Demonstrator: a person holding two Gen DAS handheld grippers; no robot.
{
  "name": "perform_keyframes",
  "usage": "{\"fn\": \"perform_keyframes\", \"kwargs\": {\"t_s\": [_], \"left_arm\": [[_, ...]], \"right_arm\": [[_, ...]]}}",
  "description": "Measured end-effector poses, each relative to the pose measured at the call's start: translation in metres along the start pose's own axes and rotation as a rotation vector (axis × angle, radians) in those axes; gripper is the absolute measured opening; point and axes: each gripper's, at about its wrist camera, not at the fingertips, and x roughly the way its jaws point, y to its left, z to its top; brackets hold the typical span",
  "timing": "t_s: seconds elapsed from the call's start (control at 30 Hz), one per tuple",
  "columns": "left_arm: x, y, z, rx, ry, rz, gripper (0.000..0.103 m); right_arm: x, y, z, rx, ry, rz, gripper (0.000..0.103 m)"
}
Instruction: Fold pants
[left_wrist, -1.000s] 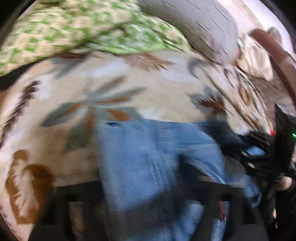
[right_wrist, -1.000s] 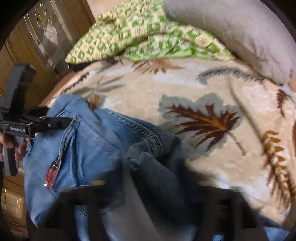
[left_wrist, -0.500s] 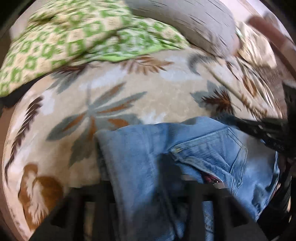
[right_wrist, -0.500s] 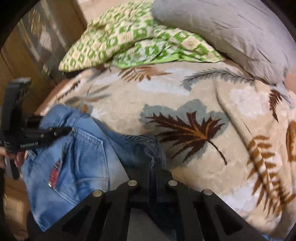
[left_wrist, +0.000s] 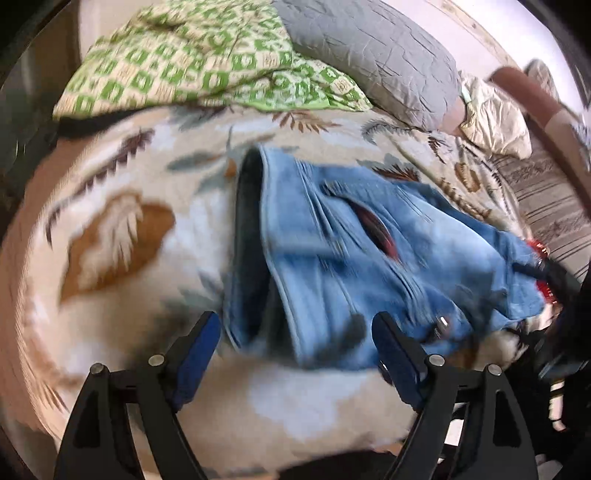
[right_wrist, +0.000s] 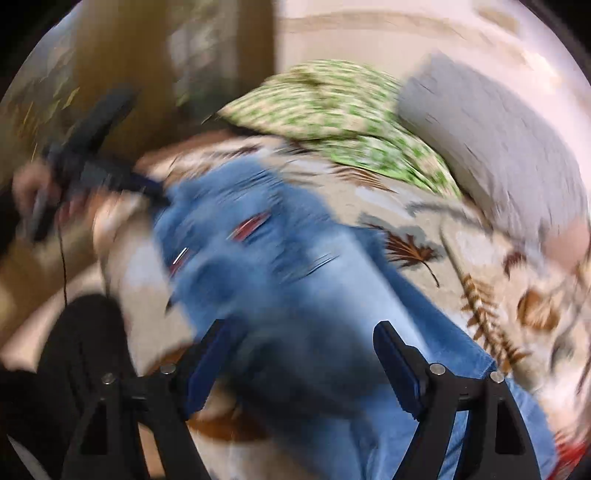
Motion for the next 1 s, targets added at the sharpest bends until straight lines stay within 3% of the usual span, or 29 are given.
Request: {"fn": "perform_keyframes", "kwargs": {"t_s": [0.2,0.33,0.43,0.5,0.53,0.6,0.63,0.67,0.7,0.8,0.9,1.0], "left_arm": [[0.01,-0.009,-0.026,-0.098,-0.001,-0.087,0.085],[0.023,0.001,-0.026,-0.267,-0.022,-0.208,0.085],[0.035,0.012,-0.023,-0.398,-0.025,-0.285,0.093],[0.045,0.021,-0.024,-0.482,-0.025,-0.323,0.093],[0.047,0.024,-0.024,-0.517,-0.039,-0.343,0.092],[0.048,0.024,-0.023,-0.52,-0.048,-0.344,0.091],[0.049,0.018,-0.021,-0.47,-0.045,-0.297,0.076],[0.049,0.013,-0.02,-0.42,-0.039,-0.233,0.034],[0.051,0.012,-0.02,-0.387,-0.021,-0.226,0.021],[0.045,0.021,-0.016,-0.379,-0.039,-0.239,0.021],[0.02,0.025,-0.01,-0.354,-0.107,-0.219,0.02],[0.026,0.021,-0.007,-0.313,-0.064,-0.142,0.021]], "right_arm": [[0.02,0.074,-0.007,-0.234,-0.005,-0.029,0.082],[0.047,0.097,0.009,-0.295,-0.034,-0.068,0.082],[0.067,0.103,0.016,-0.299,-0.033,-0.13,0.081],[0.078,0.099,0.018,-0.288,-0.02,-0.176,0.079],[0.082,0.095,0.018,-0.27,-0.018,-0.171,0.077],[0.084,0.091,0.019,-0.228,-0.016,-0.125,0.057],[0.085,0.09,0.019,-0.213,-0.013,-0.103,0.051],[0.087,0.091,0.019,-0.203,-0.015,-0.094,0.04],[0.089,0.091,0.02,-0.19,-0.014,-0.086,0.034],[0.087,0.09,0.024,-0.15,-0.027,-0.071,0.026],[0.081,0.09,0.031,-0.132,-0.051,-0.052,0.023],[0.083,0.094,0.03,-0.134,-0.045,-0.038,0.022]]}}
